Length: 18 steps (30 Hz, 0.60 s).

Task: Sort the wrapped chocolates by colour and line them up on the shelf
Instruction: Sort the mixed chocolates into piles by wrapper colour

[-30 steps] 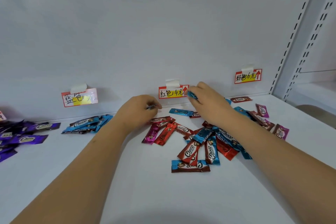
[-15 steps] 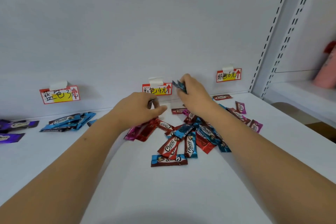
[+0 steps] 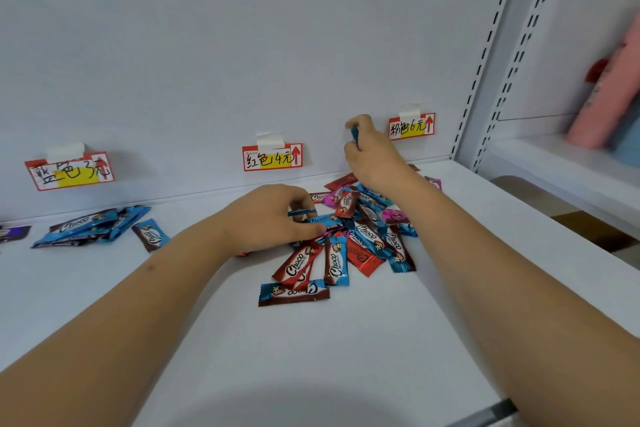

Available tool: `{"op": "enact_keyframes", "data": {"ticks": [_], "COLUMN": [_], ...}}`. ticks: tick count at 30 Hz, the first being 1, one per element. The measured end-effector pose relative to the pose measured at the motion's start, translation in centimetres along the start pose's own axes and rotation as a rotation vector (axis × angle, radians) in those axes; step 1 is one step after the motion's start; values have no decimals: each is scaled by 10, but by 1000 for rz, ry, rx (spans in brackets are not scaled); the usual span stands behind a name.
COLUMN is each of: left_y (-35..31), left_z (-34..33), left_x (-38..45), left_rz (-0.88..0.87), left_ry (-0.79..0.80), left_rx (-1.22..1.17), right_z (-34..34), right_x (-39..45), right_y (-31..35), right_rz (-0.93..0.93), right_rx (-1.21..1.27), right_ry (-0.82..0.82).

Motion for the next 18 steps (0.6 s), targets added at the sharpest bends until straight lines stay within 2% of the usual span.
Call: {"op": "enact_keyframes", "data": {"ticks": [3,8,13,18], "left_y": [5,8,11,9], "left_z": [1,5,9,8], "left_x": [1,-1,-3,-1], "left_rz": [-16,-24,34,90], "left_ry": [-48,-93,-122,-91], "left_rx": [-79,-161,-437,-589], "right_z": [1,17,30,36], "right_x": [2,-2,-2,-5], "right_y": [-2,-3,-9,-17], "right_rz": [-6,-57,-115,-224], "right_rx": [20,3,-193,-423], "right_ry": [51,12,63,248]}}
Point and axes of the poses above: each hand's wrist, its own x-axis towards the middle knuckle, its own z-axis out of the back of the hand, y = z × x, the point moved 2 cm from there along x, towards the middle knuckle
